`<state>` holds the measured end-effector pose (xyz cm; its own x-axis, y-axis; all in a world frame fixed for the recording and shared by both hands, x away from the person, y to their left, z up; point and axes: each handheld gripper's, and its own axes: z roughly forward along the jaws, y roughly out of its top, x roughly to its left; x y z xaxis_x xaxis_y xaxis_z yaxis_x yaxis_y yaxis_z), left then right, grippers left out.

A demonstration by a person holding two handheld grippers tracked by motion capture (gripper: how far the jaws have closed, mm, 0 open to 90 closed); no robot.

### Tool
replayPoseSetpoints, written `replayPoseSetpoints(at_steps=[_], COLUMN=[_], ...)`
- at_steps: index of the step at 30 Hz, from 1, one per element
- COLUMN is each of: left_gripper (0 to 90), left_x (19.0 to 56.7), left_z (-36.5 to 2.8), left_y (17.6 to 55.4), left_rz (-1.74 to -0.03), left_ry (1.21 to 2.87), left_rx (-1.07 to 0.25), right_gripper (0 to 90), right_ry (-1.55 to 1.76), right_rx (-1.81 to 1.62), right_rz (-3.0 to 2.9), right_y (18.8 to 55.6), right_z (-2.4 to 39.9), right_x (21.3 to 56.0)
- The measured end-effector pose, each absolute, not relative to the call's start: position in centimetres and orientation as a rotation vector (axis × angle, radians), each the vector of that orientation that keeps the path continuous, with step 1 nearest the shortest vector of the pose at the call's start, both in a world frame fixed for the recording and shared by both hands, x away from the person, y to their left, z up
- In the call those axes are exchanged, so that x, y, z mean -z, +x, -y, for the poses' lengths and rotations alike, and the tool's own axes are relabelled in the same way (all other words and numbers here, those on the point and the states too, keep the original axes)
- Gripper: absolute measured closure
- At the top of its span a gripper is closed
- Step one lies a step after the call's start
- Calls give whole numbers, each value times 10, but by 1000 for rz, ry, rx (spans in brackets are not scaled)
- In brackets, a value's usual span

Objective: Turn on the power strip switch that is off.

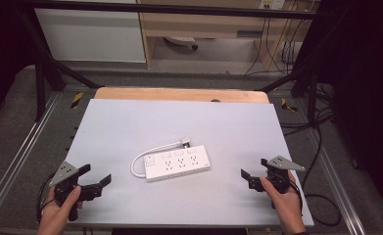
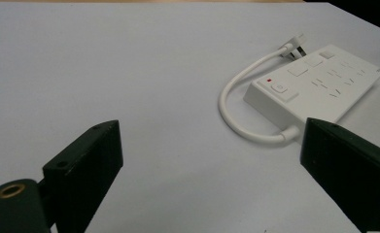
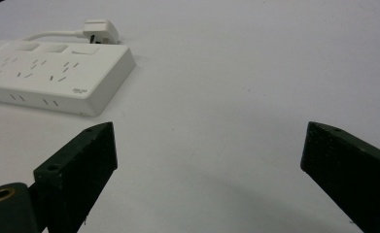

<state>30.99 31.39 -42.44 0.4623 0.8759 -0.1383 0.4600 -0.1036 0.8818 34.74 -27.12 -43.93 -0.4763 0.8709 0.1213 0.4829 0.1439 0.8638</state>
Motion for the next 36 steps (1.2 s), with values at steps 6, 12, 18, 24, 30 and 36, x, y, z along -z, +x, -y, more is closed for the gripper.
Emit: replayPoseSetpoints(at_steps=[6, 12, 18, 24, 30, 36], left_gripper=[84, 83, 83, 81, 75, 73], left_x=[425, 425, 425, 425, 425, 425], left_z=[-311, -311, -310, -310, -311, -312], left_y=[312, 312, 312, 312, 312, 312], left_rz=[-1142, -1141, -1138, -1129, -1140, -1149], left_ry=[1753, 1749, 1752, 1753, 1747, 1750], left_rx=[-516, -511, -520, -515, -506, -502], right_gripper=[64, 62, 62, 48, 51, 51], right_ry=[1283, 1253, 1234, 1207, 1190, 1192], right_rx=[-1265, -1287, -1297, -1299, -1334, -1352], right_rz=[-2021, -2002, -1996, -1990, -1999, -2003], right_y=[348, 345, 342, 342, 339, 336], right_z=[270, 268, 265, 265, 262, 259], right_x=[438, 432, 425, 419, 414, 409])
